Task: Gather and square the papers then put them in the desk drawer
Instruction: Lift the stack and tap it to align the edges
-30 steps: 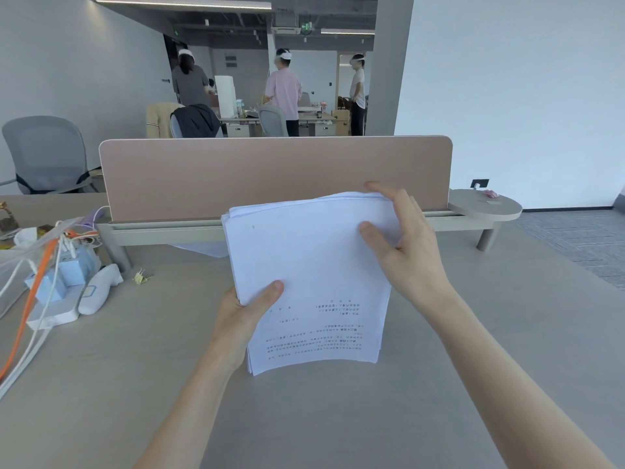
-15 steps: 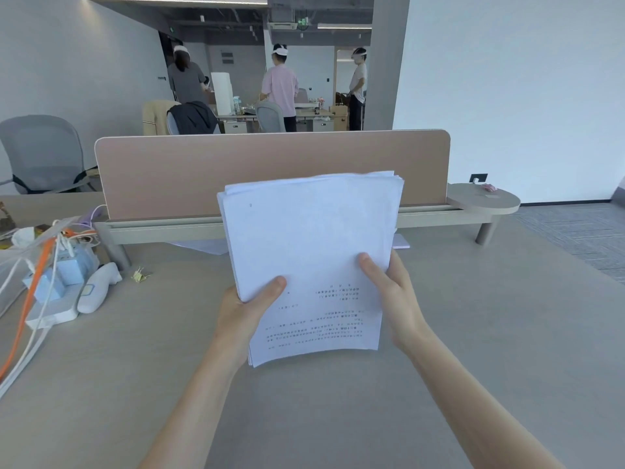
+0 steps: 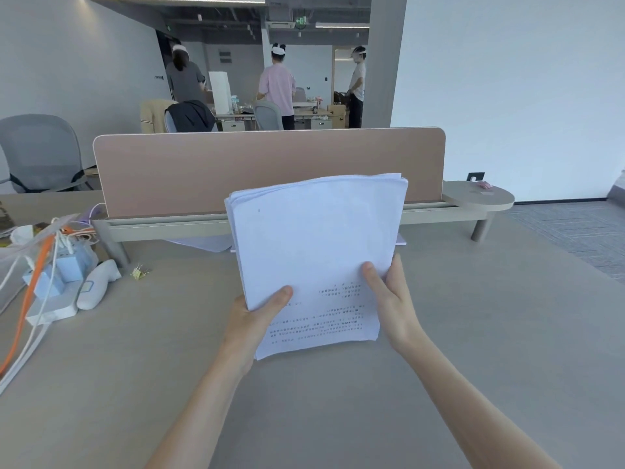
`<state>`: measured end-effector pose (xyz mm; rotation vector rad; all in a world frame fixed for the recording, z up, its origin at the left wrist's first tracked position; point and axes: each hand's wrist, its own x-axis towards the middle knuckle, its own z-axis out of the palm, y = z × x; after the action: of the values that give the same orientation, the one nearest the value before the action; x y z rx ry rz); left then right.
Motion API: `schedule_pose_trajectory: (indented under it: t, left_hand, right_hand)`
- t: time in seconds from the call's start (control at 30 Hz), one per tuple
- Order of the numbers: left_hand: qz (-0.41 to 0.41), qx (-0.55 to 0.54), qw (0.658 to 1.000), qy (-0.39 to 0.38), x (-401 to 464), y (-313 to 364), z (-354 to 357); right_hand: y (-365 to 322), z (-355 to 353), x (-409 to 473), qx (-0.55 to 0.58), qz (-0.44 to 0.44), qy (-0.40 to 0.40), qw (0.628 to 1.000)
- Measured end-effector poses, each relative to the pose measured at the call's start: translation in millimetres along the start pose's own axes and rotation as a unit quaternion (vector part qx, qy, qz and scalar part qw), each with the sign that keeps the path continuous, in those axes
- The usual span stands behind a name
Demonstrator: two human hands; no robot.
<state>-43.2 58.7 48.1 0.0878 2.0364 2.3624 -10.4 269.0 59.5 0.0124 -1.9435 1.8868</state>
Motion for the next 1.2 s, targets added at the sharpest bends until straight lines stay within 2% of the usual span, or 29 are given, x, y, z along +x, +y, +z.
schedule_pose_trajectory:
  t: [0.2,0.4,0.63,0.93,1.07,1.2]
  left_hand:
    - [-0.042,0.035,0.998,0.04,-8,-17,5]
    - [-0.038,0.054,0.997,0.036,-2,-21,5]
    - [-0.087,0.089,0.992,0.009,32,-17,1]
    - [-0.185,-0.011,0.983,-0.015,36,-26,-2]
    - [-0.187,0.032,0.982,-0.017,13,-27,2]
    - [-0.174,0.101,0.978,-0.05,-13,-28,-1]
  right_hand:
    - [26,-8,-13,-0.056,0.049,-0.03,0.997]
    - [39,-4,-16,-0.081,0.076,0.0,0.994]
    - [46,6,0,-0.121,0.107,0.042,0.986]
    - [55,-6,4,-0.169,0.2,0.003,0.965]
    - [44,-10,-10,-0.236,0.221,-0.024,0.946]
    - [37,-21,-28,-0.238,0.222,-0.02,0.945]
